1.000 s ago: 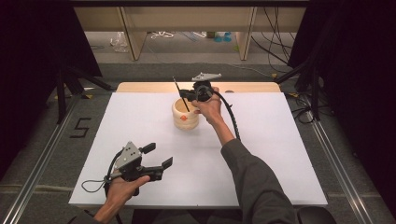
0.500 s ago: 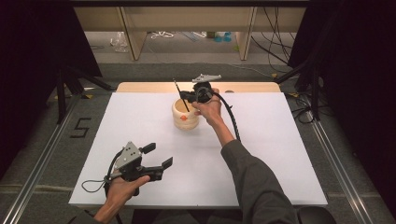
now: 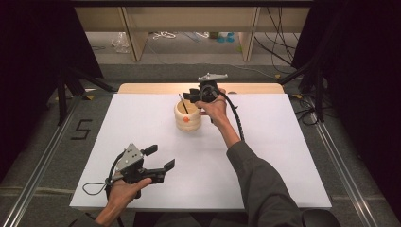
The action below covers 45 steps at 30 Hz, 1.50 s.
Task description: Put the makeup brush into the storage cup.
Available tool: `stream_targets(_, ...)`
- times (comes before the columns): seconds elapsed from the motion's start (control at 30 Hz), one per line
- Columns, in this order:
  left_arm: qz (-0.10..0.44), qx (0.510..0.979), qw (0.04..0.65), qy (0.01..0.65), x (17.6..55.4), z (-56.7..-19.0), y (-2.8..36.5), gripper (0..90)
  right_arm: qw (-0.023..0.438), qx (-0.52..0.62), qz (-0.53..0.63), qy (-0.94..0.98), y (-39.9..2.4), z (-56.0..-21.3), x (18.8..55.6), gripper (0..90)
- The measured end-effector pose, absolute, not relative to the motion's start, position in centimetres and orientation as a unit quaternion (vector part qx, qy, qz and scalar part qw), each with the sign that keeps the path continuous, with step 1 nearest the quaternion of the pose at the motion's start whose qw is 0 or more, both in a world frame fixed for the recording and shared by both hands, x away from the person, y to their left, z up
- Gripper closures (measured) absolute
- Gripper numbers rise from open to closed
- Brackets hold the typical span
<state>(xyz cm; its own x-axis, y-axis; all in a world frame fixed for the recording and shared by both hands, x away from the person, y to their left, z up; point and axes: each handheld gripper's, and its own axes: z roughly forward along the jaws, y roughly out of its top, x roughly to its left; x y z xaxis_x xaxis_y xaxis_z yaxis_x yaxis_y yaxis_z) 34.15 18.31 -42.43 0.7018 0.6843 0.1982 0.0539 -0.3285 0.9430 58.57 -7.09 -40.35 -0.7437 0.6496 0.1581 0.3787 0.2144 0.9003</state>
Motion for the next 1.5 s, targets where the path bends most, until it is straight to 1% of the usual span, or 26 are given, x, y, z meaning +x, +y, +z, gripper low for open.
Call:
stream_targets(0.1, 0.3, 0.758, 0.526, 0.243, 34.2, -42.4, 18.3, 15.6, 0.13, 0.346, 0.524, 0.768, -7.4, -39.9, 58.3, 47.9)
stream_targets(0.13, 0.3, 0.758, 0.526, 0.243, 34.2, -42.4, 18.3, 15.6, 0.13, 0.346, 0.524, 0.768, -7.4, -39.9, 58.3, 47.9)
stream_targets(0.17, 0.3, 0.758, 0.526, 0.244, 34.1, -42.4, 18.3, 15.6, 0.13, 0.349, 0.521, 0.768, -7.4, -39.7, 58.1, 44.7)
stream_targets(0.2, 0.3, 0.758, 0.526, 0.244, 34.1, -42.4, 18.3, 15.6, 0.13, 0.349, 0.521, 0.768, -7.4, -39.7, 58.1, 44.7)
stream_targets(0.23, 0.3, 0.758, 0.526, 0.244, 34.2, -42.4, 18.3, 15.6, 0.141, 0.342, 0.516, 0.772, -7.6, -39.5, 57.8, 42.1)
stream_targets(0.27, 0.3, 0.758, 0.526, 0.244, 34.2, -42.4, 18.3, 15.6, 0.141, 0.342, 0.516, 0.772, -7.6, -39.5, 57.8, 42.1)
stream_targets(0.3, 0.3, 0.758, 0.525, 0.244, 34.2, -42.4, 18.3, 15.6, 0.151, 0.341, 0.515, 0.772, -7.7, -39.2, 57.4, 39.2)
stream_targets(0.37, 0.3, 0.758, 0.526, 0.244, 34.1, -42.4, 18.3, 15.6, 0.144, 0.343, 0.514, 0.773, -7.8, -39.0, 57.3, 38.2)
stream_targets(0.43, 0.3, 0.758, 0.526, 0.244, 34.1, -42.4, 18.3, 15.6, 0.147, 0.34, 0.514, 0.773, -8.1, -38.6, 56.8, 34.8)
stream_targets(0.47, 0.3, 0.758, 0.526, 0.244, 34.1, -42.4, 18.3, 15.6, 0.147, 0.34, 0.514, 0.773, -8.1, -38.6, 56.8, 34.8)
stream_targets(0.5, 0.3, 0.758, 0.526, 0.244, 34.1, -42.4, 18.3, 15.6, 0.158, 0.337, 0.507, 0.777, -8.2, -38.3, 56.4, 30.4)
stream_targets(0.63, 0.3, 0.758, 0.525, 0.244, 34.2, -42.4, 18.3, 15.6, 0.162, 0.331, 0.508, 0.778, -8.6, -37.6, 55.5, 28.4)
stream_targets(0.83, 0.3, 0.758, 0.525, 0.244, 34.2, -42.4, 18.3, 15.6, 0.167, 0.323, 0.515, 0.776, -9.2, -36.7, 54.3, 28.0)
stream_targets(0.87, 0.282, 0.761, 0.532, 0.241, 34.1, -42.5, 18.1, 15.6, 0.167, 0.323, 0.515, 0.776, -9.2, -36.7, 54.3, 28.0)
stream_targets(0.9, 0.204, 0.711, 0.572, 0.353, 32.7, -43.2, 16.8, 15.6, 0.171, 0.318, 0.519, 0.774, -9.2, -36.5, 53.9, 28.0)
stream_targets(0.97, 0.223, 0.719, 0.568, 0.332, 33.0, -43.1, 17.0, 15.6, 0.169, 0.316, 0.519, 0.776, -9.2, -36.2, 53.5, 28.0)
stream_targets(1.0, 0.223, 0.719, 0.568, 0.332, 33.0, -43.1, 17.0, 15.6, 0.169, 0.316, 0.519, 0.776, -9.2, -36.2, 53.5, 28.0)
stream_targets(1.07, 0.221, 0.719, 0.569, 0.332, 33.0, -43.1, 17.0, 15.6, 0.167, 0.313, 0.522, 0.775, -9.1, -35.9, 53.0, 28.0)
stream_targets(1.1, 0.2, 0.712, 0.574, 0.352, 32.6, -43.2, 16.7, 15.6, 0.167, 0.31, 0.525, 0.775, -9.1, -35.9, 52.9, 28.0)
stream_targets(1.17, 0.203, 0.712, 0.574, 0.35, 32.7, -43.2, 16.8, 15.6, 0.169, 0.305, 0.53, 0.773, -9.1, -35.7, 52.5, 28.0)
stream_targets(1.3, 0.202, 0.712, 0.575, 0.349, 32.7, -43.2, 16.7, 15.6, 0.155, 0.301, 0.529, 0.778, -9.2, -35.6, 51.8, 28.0)
stream_targets(1.37, 0.202, 0.712, 0.574, 0.35, 32.7, -43.2, 16.7, 15.7, 0.163, 0.296, 0.529, 0.778, -9.3, -35.6, 51.8, 27.9)
stream_targets(1.5, 0.201, 0.712, 0.575, 0.351, 32.7, -43.2, 16.7, 15.6, 0.156, 0.294, 0.532, 0.779, -9.6, -35.5, 51.1, 25.4)
